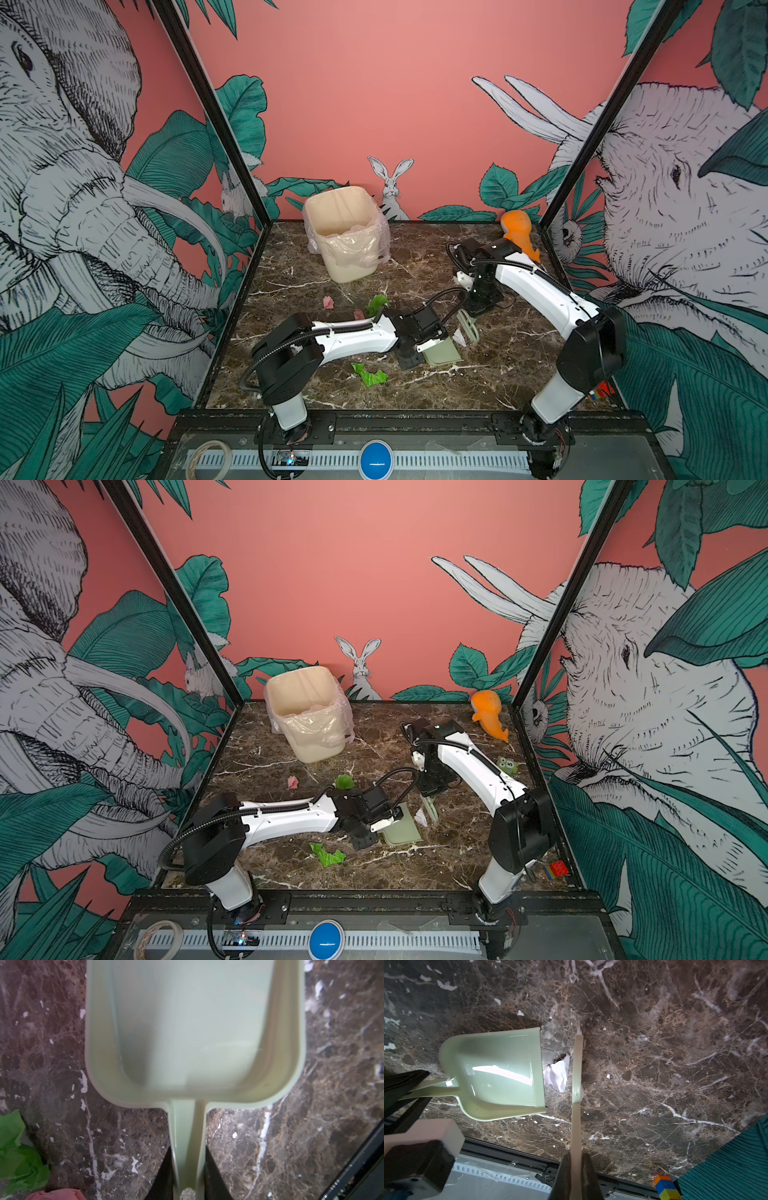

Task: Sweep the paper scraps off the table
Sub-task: 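Sweep the white scrap toward the dustpan lip with the right gripper's brush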

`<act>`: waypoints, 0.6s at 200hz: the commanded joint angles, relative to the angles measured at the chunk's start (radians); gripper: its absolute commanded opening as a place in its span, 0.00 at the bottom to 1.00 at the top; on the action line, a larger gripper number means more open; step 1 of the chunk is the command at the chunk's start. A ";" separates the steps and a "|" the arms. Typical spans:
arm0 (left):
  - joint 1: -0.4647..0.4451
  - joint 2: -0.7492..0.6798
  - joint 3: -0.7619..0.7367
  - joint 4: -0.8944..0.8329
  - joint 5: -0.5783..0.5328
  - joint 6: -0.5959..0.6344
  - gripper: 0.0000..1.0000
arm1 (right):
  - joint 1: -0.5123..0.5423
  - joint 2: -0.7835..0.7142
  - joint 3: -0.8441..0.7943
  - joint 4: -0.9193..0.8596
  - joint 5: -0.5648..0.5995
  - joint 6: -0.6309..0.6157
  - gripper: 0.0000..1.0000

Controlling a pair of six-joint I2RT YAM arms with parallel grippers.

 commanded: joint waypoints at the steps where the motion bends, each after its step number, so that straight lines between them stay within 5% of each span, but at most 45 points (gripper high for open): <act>1: -0.005 0.001 -0.008 -0.004 0.014 -0.011 0.05 | 0.035 -0.012 -0.016 0.018 -0.087 0.026 0.00; 68: -0.005 0.003 -0.008 -0.004 0.010 -0.011 0.05 | 0.110 -0.094 0.007 0.108 -0.304 0.114 0.00; 120: -0.005 -0.021 -0.024 0.015 0.003 -0.025 0.05 | 0.102 -0.139 0.035 0.032 -0.172 0.101 0.00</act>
